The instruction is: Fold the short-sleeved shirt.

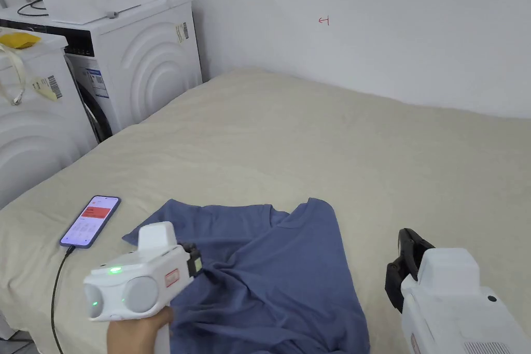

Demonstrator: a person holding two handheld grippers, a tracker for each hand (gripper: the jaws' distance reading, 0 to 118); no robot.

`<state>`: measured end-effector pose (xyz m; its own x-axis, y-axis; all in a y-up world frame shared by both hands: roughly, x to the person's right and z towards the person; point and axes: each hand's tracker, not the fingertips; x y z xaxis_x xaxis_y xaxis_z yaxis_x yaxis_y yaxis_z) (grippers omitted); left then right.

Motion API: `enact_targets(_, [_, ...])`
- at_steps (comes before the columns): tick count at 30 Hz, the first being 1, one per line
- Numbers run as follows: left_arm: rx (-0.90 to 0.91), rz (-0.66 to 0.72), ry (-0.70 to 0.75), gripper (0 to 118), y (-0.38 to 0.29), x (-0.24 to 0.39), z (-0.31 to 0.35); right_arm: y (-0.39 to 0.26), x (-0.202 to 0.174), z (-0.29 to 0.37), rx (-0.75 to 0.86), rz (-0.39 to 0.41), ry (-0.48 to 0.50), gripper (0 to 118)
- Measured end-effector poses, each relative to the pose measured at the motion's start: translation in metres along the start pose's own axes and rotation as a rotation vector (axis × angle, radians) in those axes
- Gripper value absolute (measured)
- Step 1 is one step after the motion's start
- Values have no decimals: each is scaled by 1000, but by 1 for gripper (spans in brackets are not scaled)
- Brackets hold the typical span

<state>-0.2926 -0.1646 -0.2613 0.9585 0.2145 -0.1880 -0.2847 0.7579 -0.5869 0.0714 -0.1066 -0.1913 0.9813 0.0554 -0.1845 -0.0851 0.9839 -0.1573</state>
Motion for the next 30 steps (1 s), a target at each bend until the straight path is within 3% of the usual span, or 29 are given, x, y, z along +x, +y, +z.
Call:
enact_targets(6, [-195,-18,-32,6,-1,20,-61,-3,12,-1,-12,6,-26,0])
enact_targets(8, [-226,-29,-33,16,-3,26,-75,-5,16,-1,-16,5,-34,0])
enact_targets(9, [-250,-44,-42,27,-4,29,-83,-6,18,-1,-18,6,-38,0])
enact_targets(11, [-314,-64,-35,70,-5,35,-98,-8,22,0,-24,6,-49,0])
enact_targets(13, [-367,-73,2,98,-9,43,-106,-9,26,0,-30,3,-55,0])
enact_targets(15, [-379,-88,13,107,-13,46,-114,-11,29,2,-33,3,-62,0])
enact_targets(25, [-467,-151,102,104,-34,53,-135,-15,42,6,-49,-1,-84,0])
enact_targets(29, [-463,-194,80,65,-30,58,-128,-15,49,10,-49,-2,-93,0])
enact_targets(30, [-463,-206,52,46,-28,60,-127,-16,51,11,-49,-6,-96,0])
